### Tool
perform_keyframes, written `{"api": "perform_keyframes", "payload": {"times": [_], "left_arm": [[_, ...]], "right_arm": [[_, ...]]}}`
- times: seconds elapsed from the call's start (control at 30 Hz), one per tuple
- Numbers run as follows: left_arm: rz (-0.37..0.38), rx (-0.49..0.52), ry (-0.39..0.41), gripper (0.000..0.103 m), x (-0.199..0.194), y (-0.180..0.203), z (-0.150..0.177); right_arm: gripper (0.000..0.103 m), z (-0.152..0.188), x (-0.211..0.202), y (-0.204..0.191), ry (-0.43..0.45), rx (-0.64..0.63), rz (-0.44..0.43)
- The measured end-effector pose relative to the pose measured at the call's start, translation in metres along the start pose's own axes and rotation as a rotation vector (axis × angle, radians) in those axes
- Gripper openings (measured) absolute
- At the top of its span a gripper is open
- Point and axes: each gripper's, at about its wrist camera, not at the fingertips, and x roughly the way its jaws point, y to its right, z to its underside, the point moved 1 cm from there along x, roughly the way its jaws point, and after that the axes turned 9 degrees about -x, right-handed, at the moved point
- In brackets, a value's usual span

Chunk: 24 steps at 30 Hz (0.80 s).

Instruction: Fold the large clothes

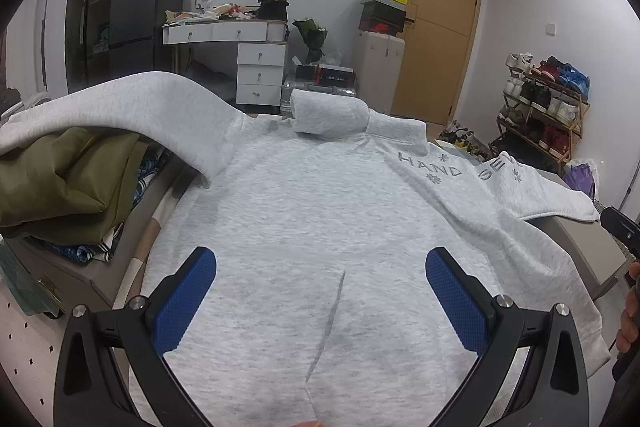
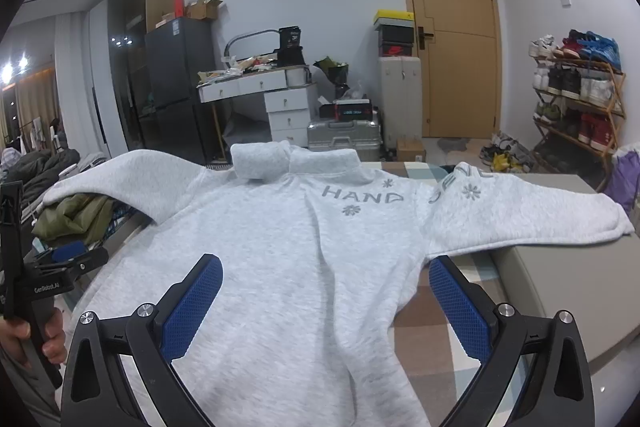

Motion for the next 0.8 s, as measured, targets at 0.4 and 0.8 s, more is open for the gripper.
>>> {"api": "perform_keyframes", "payload": {"times": [0.4, 0.8], "left_arm": [[0.003, 0.001, -0.002, 0.102, 0.001, -0.001, -0.003], [0.031, -0.014, -0.012, 0.102, 0.010, 0.002, -0.020]], "right_arm": [[0.103, -0.003, 0.005, 0.006, -0.007, 0.035, -0.014], [0.103, -0.007, 0.016, 0.061, -0.079, 0.252, 0.023]]}}
